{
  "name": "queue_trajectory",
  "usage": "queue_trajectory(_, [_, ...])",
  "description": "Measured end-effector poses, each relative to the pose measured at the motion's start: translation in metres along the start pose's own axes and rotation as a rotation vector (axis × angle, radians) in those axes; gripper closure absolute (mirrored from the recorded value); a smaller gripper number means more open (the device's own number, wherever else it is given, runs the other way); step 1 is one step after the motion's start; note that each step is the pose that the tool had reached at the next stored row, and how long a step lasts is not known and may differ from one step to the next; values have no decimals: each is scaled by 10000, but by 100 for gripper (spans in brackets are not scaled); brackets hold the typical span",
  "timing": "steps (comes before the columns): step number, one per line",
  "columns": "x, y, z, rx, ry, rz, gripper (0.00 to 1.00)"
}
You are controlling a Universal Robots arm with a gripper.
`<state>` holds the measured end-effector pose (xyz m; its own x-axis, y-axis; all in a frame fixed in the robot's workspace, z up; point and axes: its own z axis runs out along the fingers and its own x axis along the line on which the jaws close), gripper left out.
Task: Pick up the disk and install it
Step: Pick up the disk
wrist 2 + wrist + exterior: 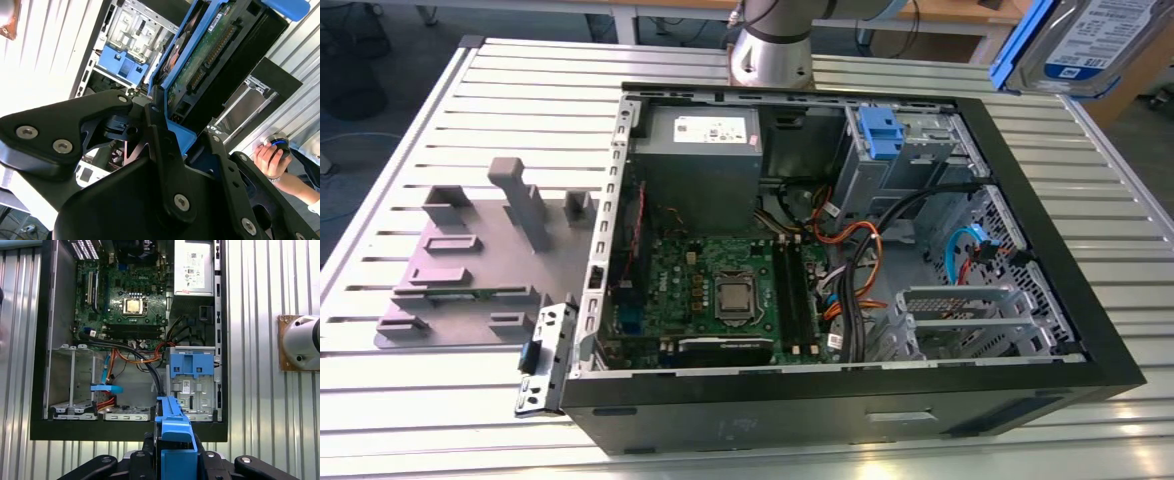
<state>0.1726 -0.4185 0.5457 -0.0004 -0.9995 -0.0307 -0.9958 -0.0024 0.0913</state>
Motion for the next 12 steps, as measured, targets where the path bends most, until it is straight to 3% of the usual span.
queue_trajectory(12, [43,0,3,0,-1,0,63])
